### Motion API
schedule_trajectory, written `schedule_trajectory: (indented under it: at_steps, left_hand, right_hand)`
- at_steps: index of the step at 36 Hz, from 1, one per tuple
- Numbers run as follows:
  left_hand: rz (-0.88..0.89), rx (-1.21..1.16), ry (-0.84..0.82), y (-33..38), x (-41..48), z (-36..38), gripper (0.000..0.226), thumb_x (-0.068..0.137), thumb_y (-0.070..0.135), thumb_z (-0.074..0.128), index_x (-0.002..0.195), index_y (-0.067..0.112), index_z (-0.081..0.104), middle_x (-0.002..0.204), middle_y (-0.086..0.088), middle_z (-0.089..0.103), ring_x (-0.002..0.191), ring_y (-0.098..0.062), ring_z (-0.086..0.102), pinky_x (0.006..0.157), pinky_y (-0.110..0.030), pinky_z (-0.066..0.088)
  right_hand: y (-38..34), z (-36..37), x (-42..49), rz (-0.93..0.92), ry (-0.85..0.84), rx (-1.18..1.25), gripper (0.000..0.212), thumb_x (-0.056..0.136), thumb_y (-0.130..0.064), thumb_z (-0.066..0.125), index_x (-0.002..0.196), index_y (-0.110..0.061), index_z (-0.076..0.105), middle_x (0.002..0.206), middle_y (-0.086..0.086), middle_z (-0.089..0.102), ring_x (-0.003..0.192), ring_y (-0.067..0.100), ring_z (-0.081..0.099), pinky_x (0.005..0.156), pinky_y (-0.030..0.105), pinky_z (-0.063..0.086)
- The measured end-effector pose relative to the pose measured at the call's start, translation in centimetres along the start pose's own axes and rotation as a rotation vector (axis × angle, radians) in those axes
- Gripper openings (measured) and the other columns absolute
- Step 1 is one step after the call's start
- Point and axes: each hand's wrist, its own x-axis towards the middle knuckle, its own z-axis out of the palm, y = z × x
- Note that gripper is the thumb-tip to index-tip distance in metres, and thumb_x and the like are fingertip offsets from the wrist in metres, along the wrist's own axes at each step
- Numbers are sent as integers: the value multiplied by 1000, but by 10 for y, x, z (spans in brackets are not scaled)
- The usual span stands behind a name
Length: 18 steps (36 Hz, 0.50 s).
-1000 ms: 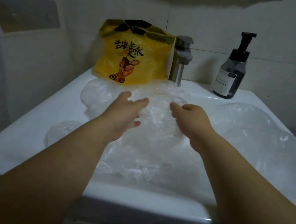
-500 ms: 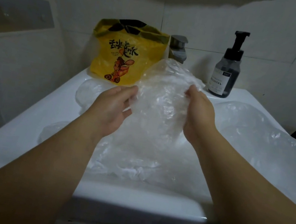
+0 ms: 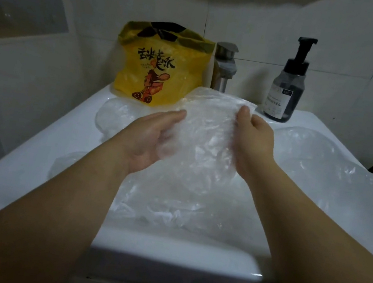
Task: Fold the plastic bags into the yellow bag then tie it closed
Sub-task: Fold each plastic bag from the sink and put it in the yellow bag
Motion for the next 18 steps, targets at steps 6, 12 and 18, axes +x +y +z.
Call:
schedule_trajectory:
  at_steps: [6, 12, 18]
  left_hand:
    - [-31, -78, -10, -1, 2, -2, 22, 90, 18, 65, 110, 9, 67, 101, -7, 71, 88, -14, 68, 82, -26, 57]
    - [61, -40, 195, 7, 0, -4, 10, 90, 25, 66, 80, 24, 63, 49, 14, 51, 36, 0, 39, 34, -12, 28]
    - [-16, 6, 155, 11, -5, -9, 35, 86, 40, 65, 64, 21, 47, 44, 11, 28, 30, -4, 21, 31, -13, 15]
  right_hand:
    - [5, 11, -6, -223, -96, -170, 32, 102, -35, 39, 89, -9, 54, 75, 1, 52, 68, 11, 48, 66, 29, 45]
    - [6, 6, 2, -160, -67, -100, 31, 101, -34, 44, 81, -12, 53, 67, 0, 49, 62, 13, 46, 62, 30, 42]
    - [3, 0, 8, 42, -55, 84, 30, 98, -35, 49, 83, -14, 63, 93, 10, 69, 92, 28, 67, 88, 50, 54]
